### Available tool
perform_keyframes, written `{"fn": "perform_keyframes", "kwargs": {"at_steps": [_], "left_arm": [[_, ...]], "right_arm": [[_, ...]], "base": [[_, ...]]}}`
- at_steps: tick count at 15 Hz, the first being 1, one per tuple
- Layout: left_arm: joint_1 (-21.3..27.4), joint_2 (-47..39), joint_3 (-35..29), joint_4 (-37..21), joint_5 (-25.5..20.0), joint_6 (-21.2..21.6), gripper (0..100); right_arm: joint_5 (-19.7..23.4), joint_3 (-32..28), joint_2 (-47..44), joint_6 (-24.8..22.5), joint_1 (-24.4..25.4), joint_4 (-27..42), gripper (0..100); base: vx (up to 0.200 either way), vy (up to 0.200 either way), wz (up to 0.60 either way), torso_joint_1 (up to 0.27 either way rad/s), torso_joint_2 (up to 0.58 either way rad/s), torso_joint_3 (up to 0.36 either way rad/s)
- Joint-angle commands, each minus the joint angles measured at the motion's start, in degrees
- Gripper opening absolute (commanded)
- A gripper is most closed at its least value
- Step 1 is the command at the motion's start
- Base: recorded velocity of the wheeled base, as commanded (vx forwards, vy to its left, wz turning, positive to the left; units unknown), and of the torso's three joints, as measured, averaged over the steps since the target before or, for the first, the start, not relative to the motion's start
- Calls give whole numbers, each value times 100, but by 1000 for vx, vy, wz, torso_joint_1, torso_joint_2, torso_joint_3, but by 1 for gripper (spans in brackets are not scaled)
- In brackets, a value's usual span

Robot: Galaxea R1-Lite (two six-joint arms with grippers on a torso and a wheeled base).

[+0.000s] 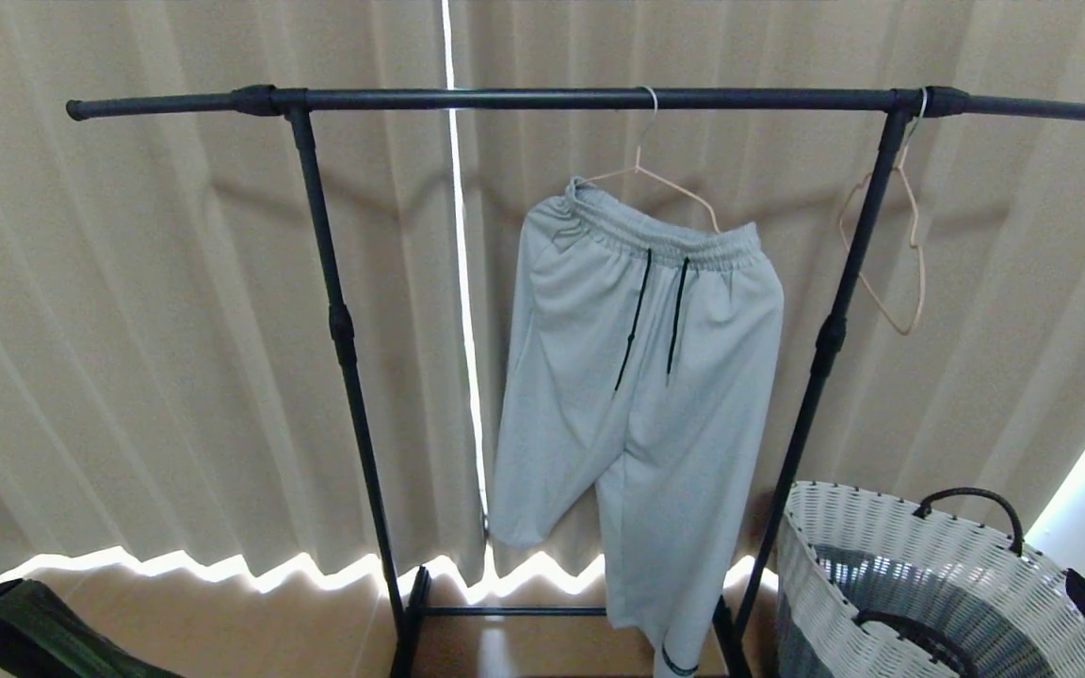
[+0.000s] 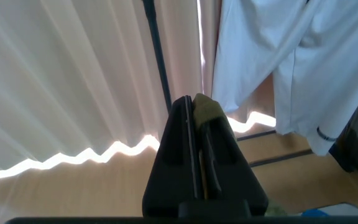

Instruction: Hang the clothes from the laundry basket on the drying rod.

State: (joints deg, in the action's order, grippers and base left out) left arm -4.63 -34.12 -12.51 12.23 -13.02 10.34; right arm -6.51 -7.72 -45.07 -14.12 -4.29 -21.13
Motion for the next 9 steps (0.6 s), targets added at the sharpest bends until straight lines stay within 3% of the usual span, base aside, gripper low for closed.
{"fn": "perform_keyframes", "kwargs": {"at_steps": [1, 9], "left_arm": [[-3, -16, 11, -1, 1, 3, 0], [50, -7, 99, -1, 1, 21, 0]], "right_arm": [[1, -11, -20, -3, -2, 3, 100], [36, -11, -11, -3, -2, -6, 100]], "base": [[0, 0, 0, 198, -456, -276], [0, 0, 0, 211, -481, -279]]}}
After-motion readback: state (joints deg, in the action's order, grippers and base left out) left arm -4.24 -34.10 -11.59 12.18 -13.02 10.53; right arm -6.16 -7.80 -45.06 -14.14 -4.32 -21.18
